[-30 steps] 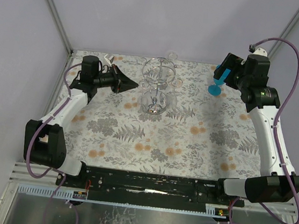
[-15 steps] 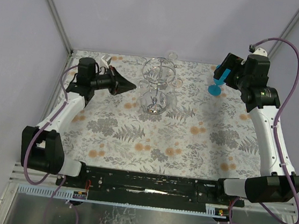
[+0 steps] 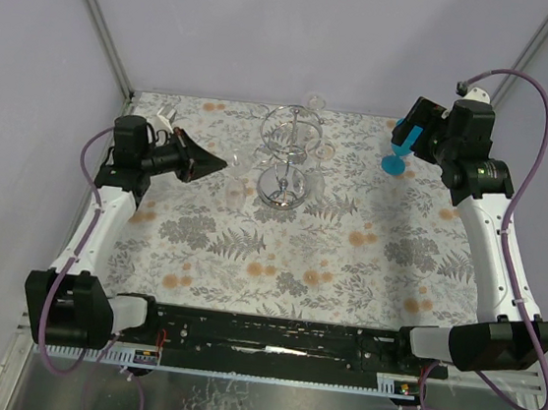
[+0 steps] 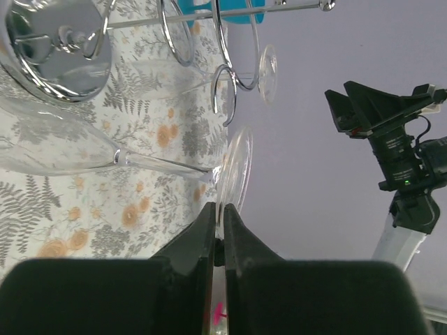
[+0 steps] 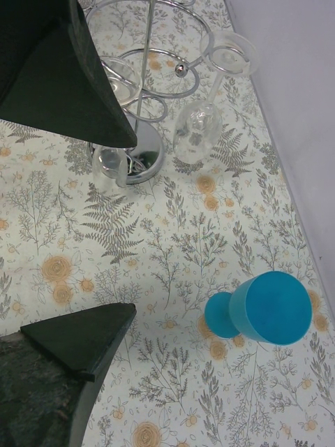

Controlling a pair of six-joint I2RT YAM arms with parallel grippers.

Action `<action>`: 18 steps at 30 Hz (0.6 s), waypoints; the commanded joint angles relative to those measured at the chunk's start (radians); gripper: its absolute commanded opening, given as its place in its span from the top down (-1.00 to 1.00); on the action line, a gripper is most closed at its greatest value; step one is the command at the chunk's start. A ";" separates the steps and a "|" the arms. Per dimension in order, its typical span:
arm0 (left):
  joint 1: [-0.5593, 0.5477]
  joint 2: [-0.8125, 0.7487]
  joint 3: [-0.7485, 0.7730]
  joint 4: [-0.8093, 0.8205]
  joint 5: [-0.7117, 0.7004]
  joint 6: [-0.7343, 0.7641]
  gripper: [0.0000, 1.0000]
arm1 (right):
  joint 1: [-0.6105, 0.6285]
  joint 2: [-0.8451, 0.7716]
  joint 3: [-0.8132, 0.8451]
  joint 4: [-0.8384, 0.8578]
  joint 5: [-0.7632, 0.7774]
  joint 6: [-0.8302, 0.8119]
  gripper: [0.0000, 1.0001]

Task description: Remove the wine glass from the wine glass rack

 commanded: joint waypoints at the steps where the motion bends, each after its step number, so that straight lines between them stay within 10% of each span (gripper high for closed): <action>1: 0.031 -0.035 0.086 -0.142 0.000 0.194 1.00 | 0.005 -0.009 0.039 0.017 -0.007 -0.015 -0.98; 18: -0.092 -0.055 0.453 -0.399 -0.244 0.836 1.00 | 0.005 0.050 0.125 0.000 -0.059 -0.003 -0.98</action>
